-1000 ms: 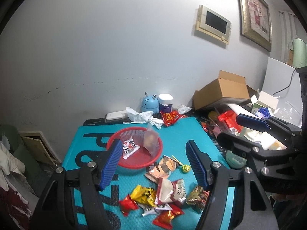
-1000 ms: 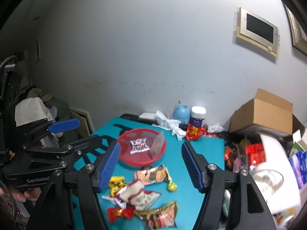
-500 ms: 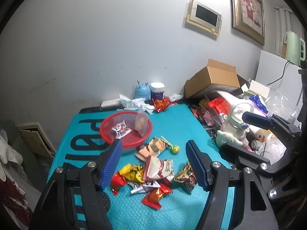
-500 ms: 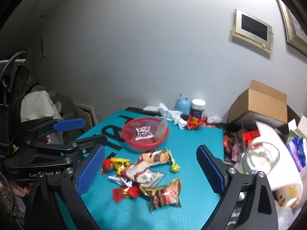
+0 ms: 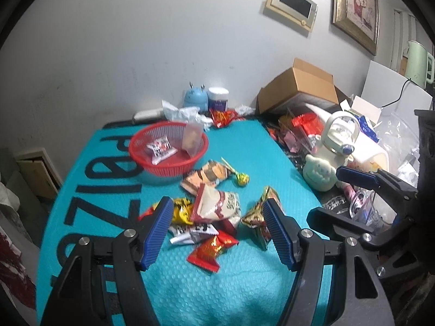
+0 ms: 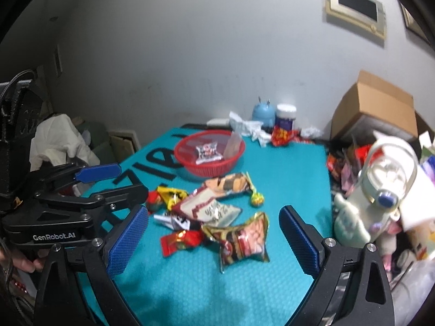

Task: Organize snacks
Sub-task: 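Move both tools back over the snack pile, then grasp the gold cereal bag with the right tool while the left tool approaches the red wrapper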

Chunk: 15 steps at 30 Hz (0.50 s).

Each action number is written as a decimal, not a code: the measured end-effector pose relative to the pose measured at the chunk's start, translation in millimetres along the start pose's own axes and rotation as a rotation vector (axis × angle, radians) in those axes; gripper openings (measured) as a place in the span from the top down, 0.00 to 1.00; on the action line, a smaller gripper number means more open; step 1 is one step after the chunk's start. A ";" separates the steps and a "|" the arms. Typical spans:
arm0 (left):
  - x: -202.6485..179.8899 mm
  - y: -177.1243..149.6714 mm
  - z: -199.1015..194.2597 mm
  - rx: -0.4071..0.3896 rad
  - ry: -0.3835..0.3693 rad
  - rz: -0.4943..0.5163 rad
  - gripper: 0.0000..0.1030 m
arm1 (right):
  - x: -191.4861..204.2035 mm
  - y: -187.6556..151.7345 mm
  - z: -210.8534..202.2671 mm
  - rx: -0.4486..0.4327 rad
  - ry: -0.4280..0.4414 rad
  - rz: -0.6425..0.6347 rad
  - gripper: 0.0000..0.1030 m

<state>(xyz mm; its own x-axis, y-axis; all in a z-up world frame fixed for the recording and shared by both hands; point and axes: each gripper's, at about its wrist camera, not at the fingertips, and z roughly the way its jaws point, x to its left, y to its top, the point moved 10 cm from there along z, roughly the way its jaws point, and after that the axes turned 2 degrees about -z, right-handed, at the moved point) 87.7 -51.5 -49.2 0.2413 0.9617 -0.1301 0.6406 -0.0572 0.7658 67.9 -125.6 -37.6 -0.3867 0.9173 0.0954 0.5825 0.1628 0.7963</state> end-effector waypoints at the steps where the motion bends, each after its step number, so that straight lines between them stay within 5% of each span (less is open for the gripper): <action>1: 0.6 -3.8 4.0 0.011 -0.004 -0.005 0.34 | -1.2 -4.9 4.4 0.013 0.007 0.009 0.05; 15: 17.2 -51.2 54.9 0.139 -0.010 -0.078 0.34 | -15.1 -44.6 54.2 0.125 0.037 0.050 0.05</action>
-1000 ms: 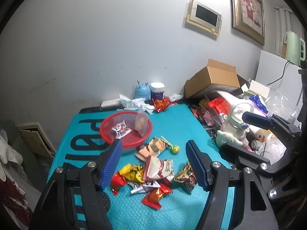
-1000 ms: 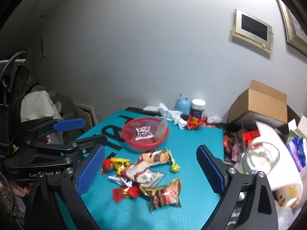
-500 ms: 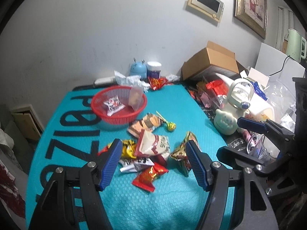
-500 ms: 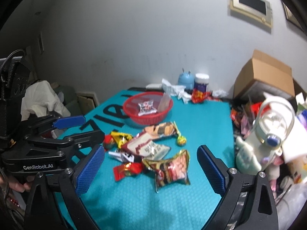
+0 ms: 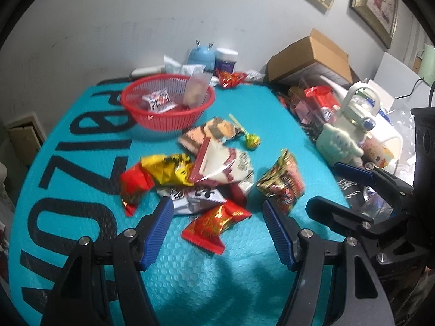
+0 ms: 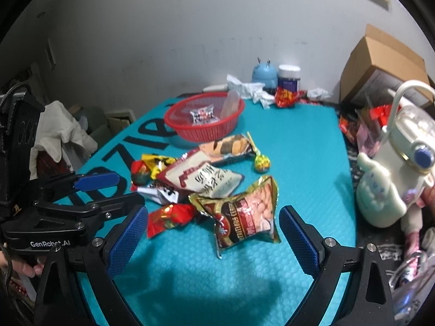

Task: Organize snacks
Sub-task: 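Grasp the gold cereal bag with the right tool while the left tool approaches the red wrapper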

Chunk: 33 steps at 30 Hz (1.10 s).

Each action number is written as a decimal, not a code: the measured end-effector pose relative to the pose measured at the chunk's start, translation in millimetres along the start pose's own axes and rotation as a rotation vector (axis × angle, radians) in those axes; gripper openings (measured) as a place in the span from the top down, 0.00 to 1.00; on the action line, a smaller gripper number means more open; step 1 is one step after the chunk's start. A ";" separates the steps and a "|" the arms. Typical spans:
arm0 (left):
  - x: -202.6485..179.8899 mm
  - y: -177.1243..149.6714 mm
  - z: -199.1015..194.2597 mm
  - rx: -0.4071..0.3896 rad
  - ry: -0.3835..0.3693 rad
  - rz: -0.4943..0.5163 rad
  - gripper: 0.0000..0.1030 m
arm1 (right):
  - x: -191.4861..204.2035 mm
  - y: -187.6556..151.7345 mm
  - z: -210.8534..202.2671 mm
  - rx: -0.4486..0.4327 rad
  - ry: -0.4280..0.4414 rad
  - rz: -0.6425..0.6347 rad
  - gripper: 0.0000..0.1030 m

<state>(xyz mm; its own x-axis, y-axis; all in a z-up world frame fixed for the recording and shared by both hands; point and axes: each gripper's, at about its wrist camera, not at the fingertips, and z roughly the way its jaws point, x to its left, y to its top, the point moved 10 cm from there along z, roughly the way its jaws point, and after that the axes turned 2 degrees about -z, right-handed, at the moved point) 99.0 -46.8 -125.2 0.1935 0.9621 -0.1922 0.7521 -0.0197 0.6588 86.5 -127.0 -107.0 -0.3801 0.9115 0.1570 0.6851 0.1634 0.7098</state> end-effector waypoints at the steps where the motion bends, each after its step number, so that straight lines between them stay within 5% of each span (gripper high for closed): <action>1: 2.3 -2.2 3.7 0.006 0.006 -0.004 0.34 | -1.8 -1.6 3.9 0.007 -0.001 0.003 0.05; 25: 11.6 -30.9 67.3 0.155 -0.063 -0.034 0.35 | -31.8 -22.5 73.9 0.143 0.038 0.056 0.05; 30: 5.0 -30.5 71.8 0.145 -0.042 0.017 0.35 | -30.1 -30.2 78.1 0.175 0.052 0.049 0.31; 33: 0.6 -30.7 73.9 0.134 -0.038 0.038 0.35 | -29.5 -32.5 75.4 0.173 0.046 0.037 0.37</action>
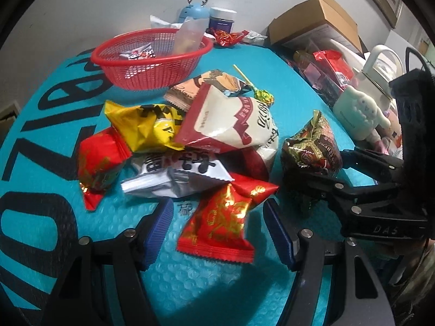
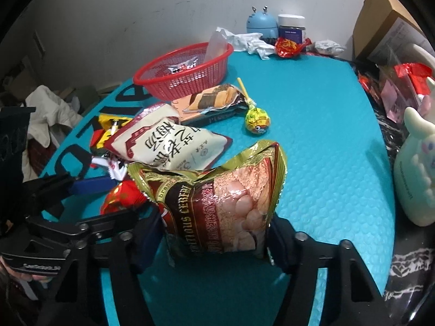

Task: Organize snacks
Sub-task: 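Grasp the gold cereal bag with the right tool while the left tool approaches the red wrapper, then close the left tool on the red wrapper packet while the right tool holds the gold bag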

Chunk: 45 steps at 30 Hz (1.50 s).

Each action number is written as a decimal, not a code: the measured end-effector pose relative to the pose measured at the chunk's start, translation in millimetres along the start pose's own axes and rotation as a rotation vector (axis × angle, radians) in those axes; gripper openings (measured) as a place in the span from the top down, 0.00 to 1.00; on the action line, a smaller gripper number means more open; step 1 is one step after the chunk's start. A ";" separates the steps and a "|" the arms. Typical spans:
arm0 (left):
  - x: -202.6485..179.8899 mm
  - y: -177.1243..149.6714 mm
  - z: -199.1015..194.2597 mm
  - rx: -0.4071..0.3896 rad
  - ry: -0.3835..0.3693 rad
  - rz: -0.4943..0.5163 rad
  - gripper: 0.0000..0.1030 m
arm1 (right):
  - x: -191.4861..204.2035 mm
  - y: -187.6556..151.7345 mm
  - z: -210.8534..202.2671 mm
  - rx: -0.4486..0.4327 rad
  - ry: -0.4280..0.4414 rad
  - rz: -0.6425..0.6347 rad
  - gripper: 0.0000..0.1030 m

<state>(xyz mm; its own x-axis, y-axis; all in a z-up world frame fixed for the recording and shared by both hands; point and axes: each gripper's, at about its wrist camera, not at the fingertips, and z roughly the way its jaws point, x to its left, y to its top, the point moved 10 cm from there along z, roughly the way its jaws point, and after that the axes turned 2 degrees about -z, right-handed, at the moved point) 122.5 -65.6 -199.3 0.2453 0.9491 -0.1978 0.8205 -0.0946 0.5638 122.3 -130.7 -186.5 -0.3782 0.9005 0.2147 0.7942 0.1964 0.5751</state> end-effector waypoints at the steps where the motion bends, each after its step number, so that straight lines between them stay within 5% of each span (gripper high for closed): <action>1: -1.3 0.2 0.6 -0.007 -0.001 0.002 0.35 | 0.4 -1.0 -0.9 0.002 0.004 0.002 0.37; 4: -2.2 0.0 1.1 -0.020 0.015 0.011 0.39 | 2.0 -5.0 -3.4 0.007 0.009 0.004 0.37; 7: -1.7 -1.5 -0.7 -0.019 0.017 0.004 0.60 | 3.8 -10.0 -6.8 0.012 0.009 0.003 0.37; 10: -3.0 -5.0 -4.1 -0.022 -0.015 -0.015 0.61 | 5.8 -15.2 -10.3 0.018 0.013 0.009 0.37; 37: -11.2 -30.0 -21.0 0.010 0.027 -0.004 0.61 | 22.7 -50.3 -36.9 0.044 0.007 -0.001 0.37; 45: -18.0 -22.9 -5.6 0.024 0.070 0.093 0.39 | 15.4 -49.1 -35.2 0.048 0.027 0.031 0.36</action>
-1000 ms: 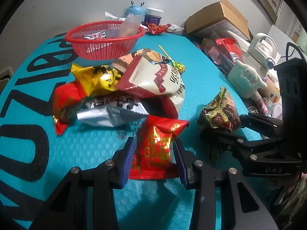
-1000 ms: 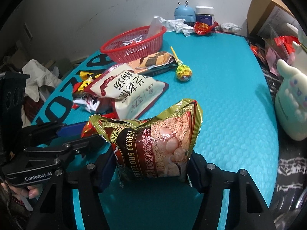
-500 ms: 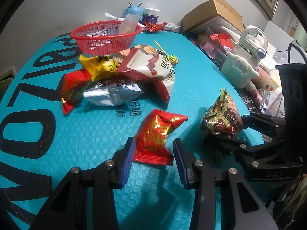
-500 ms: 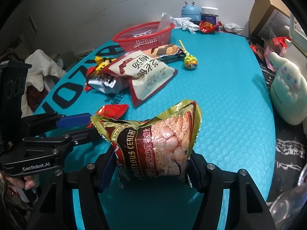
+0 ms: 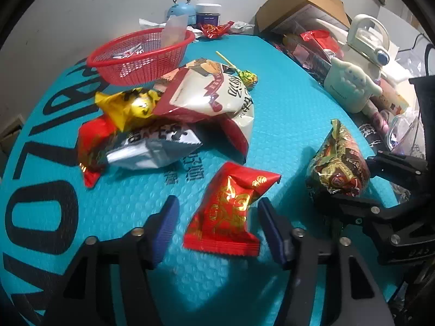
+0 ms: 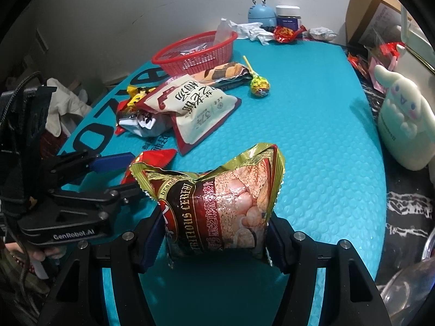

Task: Organize snacks
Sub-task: 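Close the left tool on the red wrapper packet while the right tool holds the gold bag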

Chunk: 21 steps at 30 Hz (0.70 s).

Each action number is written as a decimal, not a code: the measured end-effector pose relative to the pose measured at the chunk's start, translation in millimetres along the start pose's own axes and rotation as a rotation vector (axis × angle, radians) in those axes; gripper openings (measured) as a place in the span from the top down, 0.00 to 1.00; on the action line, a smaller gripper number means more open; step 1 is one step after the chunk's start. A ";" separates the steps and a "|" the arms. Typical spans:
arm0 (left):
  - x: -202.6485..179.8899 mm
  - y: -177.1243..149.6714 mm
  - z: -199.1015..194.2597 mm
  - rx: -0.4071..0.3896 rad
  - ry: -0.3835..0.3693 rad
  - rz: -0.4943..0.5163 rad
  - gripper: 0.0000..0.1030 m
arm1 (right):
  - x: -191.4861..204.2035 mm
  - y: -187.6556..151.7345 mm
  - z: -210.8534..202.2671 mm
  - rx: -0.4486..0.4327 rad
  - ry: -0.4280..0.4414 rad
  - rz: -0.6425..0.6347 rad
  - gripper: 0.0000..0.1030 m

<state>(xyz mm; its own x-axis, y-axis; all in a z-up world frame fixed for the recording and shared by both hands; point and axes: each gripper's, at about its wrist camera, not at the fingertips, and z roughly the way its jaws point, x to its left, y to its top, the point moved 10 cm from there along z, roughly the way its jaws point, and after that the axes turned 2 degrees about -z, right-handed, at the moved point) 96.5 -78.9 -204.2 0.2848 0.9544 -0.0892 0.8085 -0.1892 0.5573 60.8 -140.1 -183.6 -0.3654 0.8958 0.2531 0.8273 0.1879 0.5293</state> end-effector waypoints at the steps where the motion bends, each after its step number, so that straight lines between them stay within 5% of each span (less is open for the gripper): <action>1: -0.2 0.9 1.2 0.000 0.003 0.005 0.37 | -1.8 -0.1 0.6 0.002 -0.006 0.002 0.36; 8: -6.0 6.4 5.5 -0.035 0.010 0.030 0.36 | -3.1 0.1 0.3 0.000 0.007 0.008 0.35; 11: -7.4 7.5 4.0 -0.049 0.018 0.047 0.62 | -2.9 0.9 1.5 0.000 0.003 0.001 0.35; 12: -7.8 8.0 3.6 -0.048 0.012 0.041 0.64 | -2.9 1.2 2.2 -0.001 0.002 -0.002 0.35; 21: -9.3 5.1 -1.2 -0.043 -0.046 -0.007 0.64 | -4.1 1.4 0.8 -0.027 0.000 0.014 0.37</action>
<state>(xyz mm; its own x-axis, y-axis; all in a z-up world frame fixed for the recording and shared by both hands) 97.4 -88.5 -199.5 0.3035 0.9438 -0.1306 0.7878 -0.1715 0.5915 63.8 -143.2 -184.6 -0.3538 0.8982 0.2610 0.8205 0.1641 0.5475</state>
